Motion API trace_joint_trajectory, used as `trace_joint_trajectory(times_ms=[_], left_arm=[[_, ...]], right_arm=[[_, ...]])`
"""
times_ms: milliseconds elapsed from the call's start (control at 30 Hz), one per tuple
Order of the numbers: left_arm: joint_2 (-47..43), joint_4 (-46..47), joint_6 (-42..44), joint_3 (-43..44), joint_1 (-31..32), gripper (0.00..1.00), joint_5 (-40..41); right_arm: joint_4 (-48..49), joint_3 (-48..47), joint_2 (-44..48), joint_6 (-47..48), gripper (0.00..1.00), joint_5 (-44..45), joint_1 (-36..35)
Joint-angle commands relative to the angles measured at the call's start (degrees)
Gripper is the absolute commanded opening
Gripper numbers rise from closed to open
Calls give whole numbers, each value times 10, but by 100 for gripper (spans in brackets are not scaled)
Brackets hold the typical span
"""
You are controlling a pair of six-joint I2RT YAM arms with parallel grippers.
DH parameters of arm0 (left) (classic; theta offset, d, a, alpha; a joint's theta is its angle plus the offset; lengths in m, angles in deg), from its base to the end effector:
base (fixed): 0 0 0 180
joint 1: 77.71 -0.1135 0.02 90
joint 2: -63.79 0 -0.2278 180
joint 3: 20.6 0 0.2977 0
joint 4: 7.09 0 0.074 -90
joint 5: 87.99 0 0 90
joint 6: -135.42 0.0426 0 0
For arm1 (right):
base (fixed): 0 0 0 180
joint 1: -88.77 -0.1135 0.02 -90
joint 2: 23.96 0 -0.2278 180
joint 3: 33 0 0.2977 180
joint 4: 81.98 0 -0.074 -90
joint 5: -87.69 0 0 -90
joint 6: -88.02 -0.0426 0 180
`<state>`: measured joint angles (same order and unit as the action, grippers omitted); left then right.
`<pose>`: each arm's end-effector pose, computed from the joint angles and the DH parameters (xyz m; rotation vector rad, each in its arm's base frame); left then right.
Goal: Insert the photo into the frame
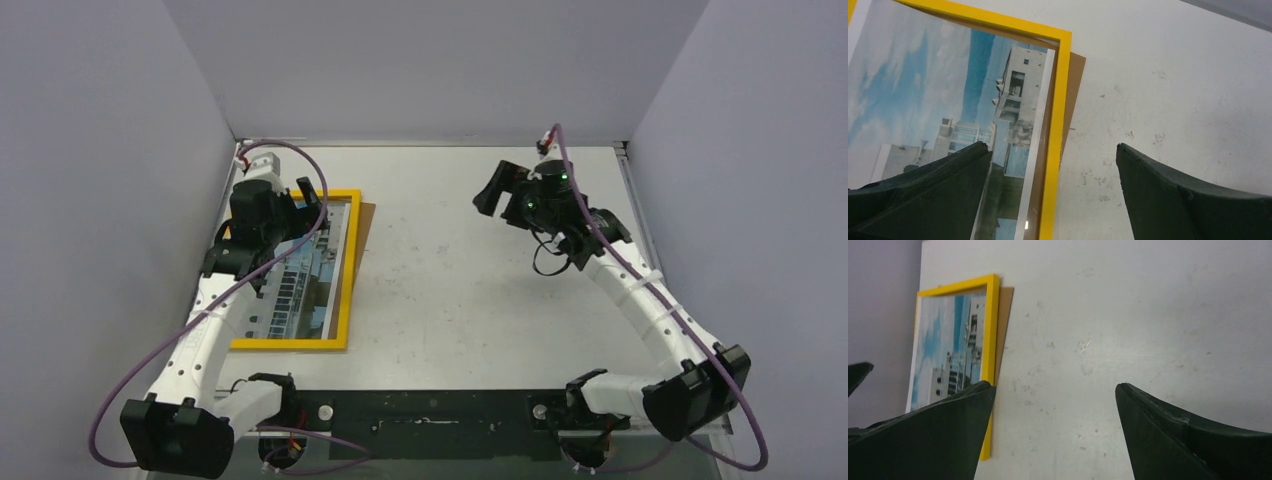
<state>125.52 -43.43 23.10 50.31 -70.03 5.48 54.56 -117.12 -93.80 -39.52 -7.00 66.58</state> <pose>0.3072 -0.0388 0.3084 -0.2994 2.0323 -0.2646 0.3058 0.1285 0.3440 0.2369 2.1464 0.7076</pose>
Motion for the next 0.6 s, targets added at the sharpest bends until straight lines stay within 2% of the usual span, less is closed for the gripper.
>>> trace_joint_trajectory(times_ms=[0, 133, 233, 400, 567], left_arm=[[-21, 2, -11, -20, -3, 97, -31], [-49, -32, -24, -53, -4, 97, -18], [-74, -87, -35, -63, -5, 97, 17], [-104, -170, -39, -63, -5, 97, 31], [-110, -200, -44, -69, -4, 97, 13]], right_arm=[[71, 25, -43, -68, 95, 20, -112], [123, 26, -118, -109, 92, 97, -222], [169, 11, -183, -137, 86, 96, -266], [194, -42, -281, -151, 84, 75, -305], [247, -60, -358, -195, 79, 43, -321]])
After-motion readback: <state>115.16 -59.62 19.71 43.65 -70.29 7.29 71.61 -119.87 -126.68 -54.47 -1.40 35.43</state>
